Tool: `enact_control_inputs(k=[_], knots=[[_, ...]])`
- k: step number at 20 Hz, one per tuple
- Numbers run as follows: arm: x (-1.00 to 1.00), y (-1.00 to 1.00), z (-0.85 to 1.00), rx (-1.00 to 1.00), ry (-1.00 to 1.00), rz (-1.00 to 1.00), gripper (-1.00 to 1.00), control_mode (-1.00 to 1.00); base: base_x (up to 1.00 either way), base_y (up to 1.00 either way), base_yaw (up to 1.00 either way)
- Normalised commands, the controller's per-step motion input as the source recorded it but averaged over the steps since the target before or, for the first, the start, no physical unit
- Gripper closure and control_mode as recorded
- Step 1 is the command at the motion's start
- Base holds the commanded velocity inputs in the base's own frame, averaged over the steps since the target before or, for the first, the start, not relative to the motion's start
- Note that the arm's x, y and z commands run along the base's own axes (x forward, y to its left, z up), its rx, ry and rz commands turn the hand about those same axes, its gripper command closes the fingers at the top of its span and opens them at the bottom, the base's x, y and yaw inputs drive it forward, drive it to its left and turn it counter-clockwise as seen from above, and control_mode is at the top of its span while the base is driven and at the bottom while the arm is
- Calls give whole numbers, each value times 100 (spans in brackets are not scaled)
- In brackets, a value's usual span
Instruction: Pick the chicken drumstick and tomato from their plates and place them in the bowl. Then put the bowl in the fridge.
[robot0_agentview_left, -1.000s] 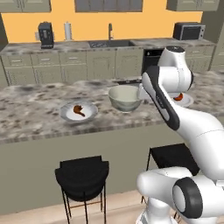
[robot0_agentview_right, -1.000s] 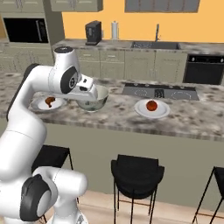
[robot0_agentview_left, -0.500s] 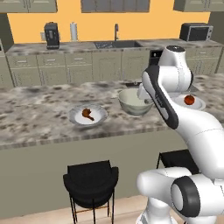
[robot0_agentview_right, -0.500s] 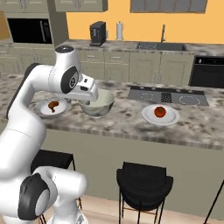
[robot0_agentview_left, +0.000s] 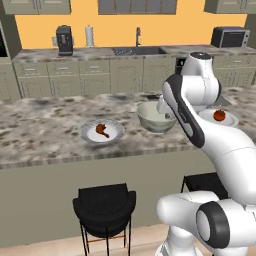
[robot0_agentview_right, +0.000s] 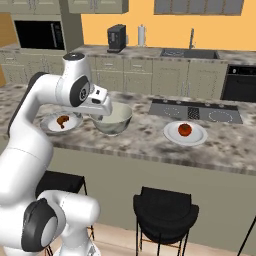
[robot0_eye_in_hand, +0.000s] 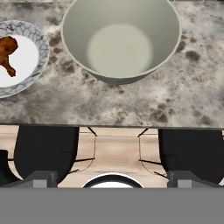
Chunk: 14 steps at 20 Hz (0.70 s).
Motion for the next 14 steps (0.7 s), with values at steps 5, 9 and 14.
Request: enact_control_inputs(k=[5,9,14], knots=[[0,0,0,0,0,0,-100,100,0,0,0],[0,0,0,0,0,0,-100,100,0,0,0],[0,0,0,0,0,0,-100,100,0,0,0]])
